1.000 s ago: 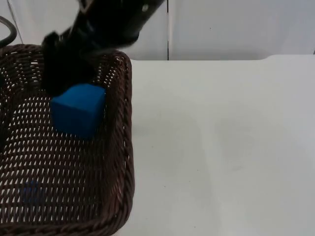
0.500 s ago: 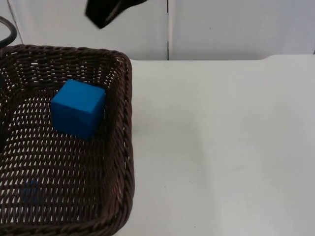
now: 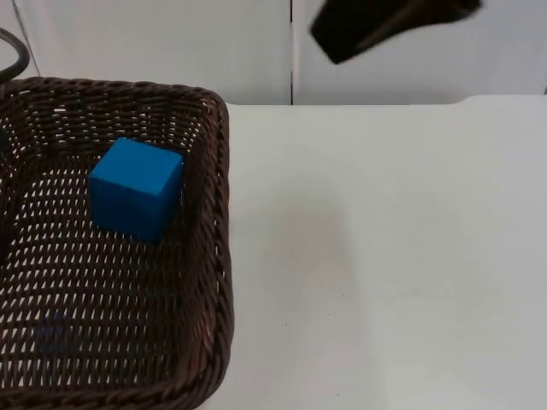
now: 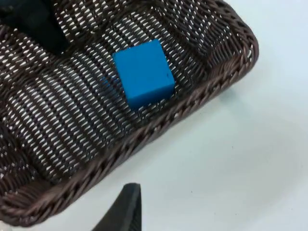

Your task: Pick up the basket with the left hand and place the largest block into the basket with the right hand.

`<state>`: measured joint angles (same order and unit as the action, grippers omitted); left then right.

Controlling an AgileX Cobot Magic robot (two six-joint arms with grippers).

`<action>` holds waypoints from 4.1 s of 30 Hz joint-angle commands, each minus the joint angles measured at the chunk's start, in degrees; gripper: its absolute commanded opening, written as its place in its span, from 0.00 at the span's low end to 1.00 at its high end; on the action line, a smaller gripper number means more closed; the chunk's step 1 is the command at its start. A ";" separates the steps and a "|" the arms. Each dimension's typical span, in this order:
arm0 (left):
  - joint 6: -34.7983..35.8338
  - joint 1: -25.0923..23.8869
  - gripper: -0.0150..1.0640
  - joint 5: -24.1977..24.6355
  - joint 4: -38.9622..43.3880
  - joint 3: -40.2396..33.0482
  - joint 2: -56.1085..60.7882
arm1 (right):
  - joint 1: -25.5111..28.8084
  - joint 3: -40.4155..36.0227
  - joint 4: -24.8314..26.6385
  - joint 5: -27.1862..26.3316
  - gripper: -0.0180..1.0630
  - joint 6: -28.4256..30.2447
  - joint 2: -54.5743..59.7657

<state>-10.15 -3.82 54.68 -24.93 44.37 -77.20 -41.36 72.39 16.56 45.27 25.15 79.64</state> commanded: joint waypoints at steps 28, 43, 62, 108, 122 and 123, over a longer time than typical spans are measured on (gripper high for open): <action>-7.32 11.97 0.01 -11.51 -16.80 1.58 -6.70 | 0.28 -5.24 0.64 -4.26 0.99 -0.30 -8.18; -7.51 19.94 0.01 -14.74 -16.80 18.91 -32.76 | 0.28 -5.24 0.54 -3.91 0.99 -0.75 -8.18; -7.61 19.94 0.01 -16.75 -19.27 22.74 -44.70 | 0.28 -5.24 0.05 -3.62 0.99 -0.51 -8.18; -12.03 19.81 0.99 -19.45 -18.83 22.74 -38.24 | 0.28 -5.24 0.05 -2.78 0.99 -0.58 -8.56; -6.53 19.82 0.99 -19.95 -6.91 22.74 -26.56 | 0.28 -5.24 0.00 -4.77 0.99 -0.50 -14.34; -6.53 19.82 0.99 -19.95 -6.91 22.74 -26.56 | 0.28 -5.24 0.00 -4.77 0.99 -0.50 -14.34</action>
<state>-17.05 15.74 34.42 -32.64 66.87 -104.61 -41.36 67.32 16.53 41.38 24.37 66.07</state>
